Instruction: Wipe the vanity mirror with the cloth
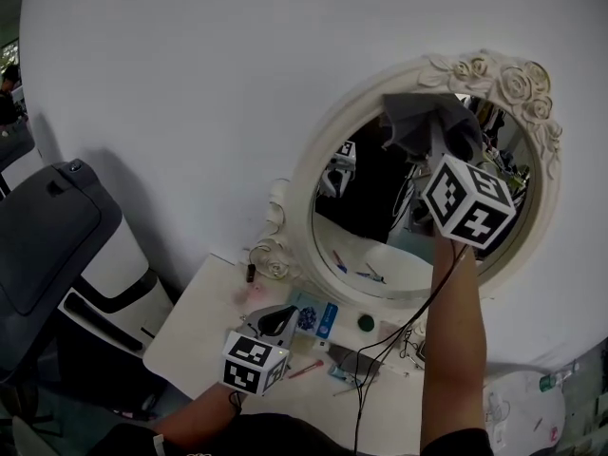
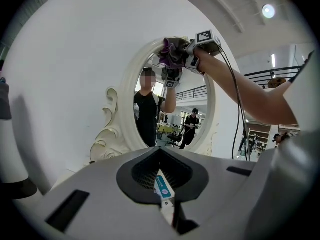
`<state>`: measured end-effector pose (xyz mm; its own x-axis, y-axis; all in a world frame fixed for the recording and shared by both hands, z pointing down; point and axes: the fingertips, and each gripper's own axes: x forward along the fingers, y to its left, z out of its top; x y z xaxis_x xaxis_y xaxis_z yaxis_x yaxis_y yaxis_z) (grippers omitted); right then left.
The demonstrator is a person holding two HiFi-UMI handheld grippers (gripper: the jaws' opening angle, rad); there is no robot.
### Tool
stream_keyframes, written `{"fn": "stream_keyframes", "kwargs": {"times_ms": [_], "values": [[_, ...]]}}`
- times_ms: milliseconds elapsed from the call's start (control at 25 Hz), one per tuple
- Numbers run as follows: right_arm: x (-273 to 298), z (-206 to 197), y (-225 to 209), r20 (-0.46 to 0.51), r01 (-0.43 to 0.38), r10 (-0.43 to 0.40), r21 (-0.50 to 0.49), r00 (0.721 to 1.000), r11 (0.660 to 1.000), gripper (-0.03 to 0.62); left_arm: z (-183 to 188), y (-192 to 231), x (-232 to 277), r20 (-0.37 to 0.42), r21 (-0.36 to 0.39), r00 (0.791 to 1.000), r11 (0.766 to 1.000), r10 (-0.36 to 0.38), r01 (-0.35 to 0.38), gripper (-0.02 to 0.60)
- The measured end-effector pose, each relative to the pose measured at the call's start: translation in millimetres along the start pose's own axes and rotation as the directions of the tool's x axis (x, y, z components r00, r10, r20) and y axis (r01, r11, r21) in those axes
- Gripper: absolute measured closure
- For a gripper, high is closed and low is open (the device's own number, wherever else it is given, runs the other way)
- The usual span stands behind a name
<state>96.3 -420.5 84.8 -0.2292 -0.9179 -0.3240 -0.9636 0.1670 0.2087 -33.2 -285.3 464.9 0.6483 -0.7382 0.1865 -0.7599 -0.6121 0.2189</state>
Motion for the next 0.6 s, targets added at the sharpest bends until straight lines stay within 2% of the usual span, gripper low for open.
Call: {"fn": "stream_keyframes", "kwargs": {"times_ms": [320, 600], "values": [[5.9, -16.7, 26.3, -0.014, -0.007, 0.006, -0.103, 1.0, 0.995, 0.553, -3.9, 15.3, 1.7, -0.011, -0.021, 1.0, 1.0, 0.013, -0.013, 0.581], [4.4, -50.5, 51.1, -0.063, -0.067, 0.065, -0.034, 0.996, 0.997, 0.553, -4.9, 20.5, 1.3, -0.016, -0.023, 1.0, 0.999, 0.022, -0.022, 0.581]]}}
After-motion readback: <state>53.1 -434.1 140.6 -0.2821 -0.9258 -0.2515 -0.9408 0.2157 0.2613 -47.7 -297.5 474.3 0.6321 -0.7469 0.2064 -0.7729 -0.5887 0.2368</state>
